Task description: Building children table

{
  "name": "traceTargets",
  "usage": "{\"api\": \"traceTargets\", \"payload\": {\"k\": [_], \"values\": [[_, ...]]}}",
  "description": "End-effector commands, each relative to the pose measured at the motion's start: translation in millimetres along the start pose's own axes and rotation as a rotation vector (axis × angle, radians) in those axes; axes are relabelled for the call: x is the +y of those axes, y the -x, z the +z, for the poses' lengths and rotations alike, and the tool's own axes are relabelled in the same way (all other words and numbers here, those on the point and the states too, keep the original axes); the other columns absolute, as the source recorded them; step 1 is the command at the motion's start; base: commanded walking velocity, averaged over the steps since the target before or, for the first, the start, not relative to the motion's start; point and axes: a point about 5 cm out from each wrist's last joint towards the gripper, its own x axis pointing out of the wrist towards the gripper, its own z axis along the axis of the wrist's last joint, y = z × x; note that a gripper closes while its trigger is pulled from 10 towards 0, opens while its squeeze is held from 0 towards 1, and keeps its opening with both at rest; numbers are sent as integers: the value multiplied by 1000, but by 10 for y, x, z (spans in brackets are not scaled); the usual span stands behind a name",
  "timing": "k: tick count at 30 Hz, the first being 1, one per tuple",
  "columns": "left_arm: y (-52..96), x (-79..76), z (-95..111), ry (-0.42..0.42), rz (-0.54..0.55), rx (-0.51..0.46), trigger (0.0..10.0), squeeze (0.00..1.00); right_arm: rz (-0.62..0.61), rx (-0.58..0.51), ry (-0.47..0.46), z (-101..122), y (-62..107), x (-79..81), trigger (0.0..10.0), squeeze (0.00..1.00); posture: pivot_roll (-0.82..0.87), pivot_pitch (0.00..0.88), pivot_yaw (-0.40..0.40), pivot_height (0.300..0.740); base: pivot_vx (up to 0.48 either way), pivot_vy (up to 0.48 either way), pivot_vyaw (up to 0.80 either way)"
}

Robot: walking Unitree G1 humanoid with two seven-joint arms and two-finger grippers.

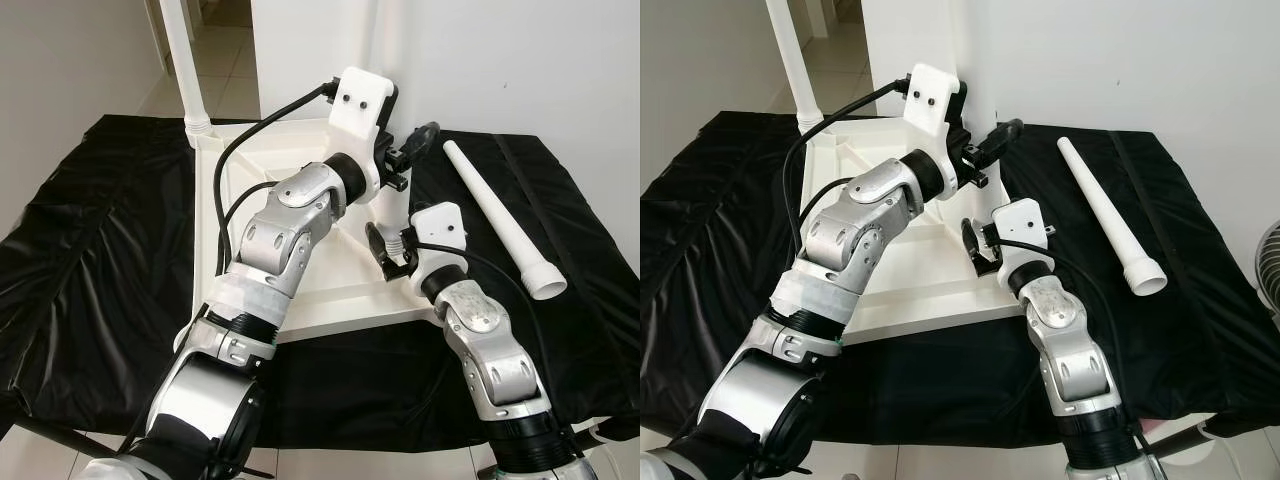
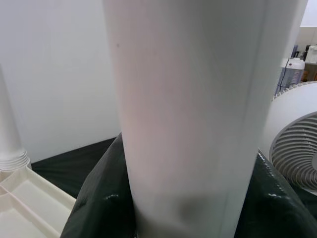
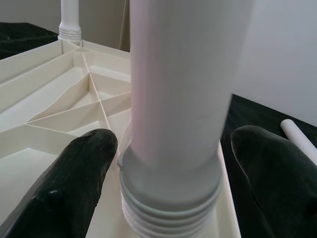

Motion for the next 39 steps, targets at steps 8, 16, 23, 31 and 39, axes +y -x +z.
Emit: {"api": "traceTargets", "payload": {"k": [8, 16, 23, 31, 39], "values": [[-27, -162, 42, -34, 40, -21, 10000, 0, -10, -27, 27, 54, -179, 77, 10000, 0, -44, 86, 31, 740, 0, 0, 0], [-29, -205, 25, -31, 32, -19, 10000, 0, -17, -68, 35, 138, -224, 75, 10000, 0, -41, 86, 29, 740, 0, 0, 0], [-28, -217, 25, -32, 30, -18, 10000, 0, -8, -89, 8, 174, -218, 99, 6784, 0, -44, 87, 27, 740, 0, 0, 0], [-30, -213, 31, -35, 39, -18, 10000, 0, -27, -87, -32, 153, -201, 91, 2039, 0, -44, 88, 28, 740, 0, 0, 0], [-25, -185, 59, -41, 60, -25, 10000, 0, -56, -72, -66, 104, -175, 71, 0, 0, -41, 87, 27, 740, 0, 0, 0]]}}
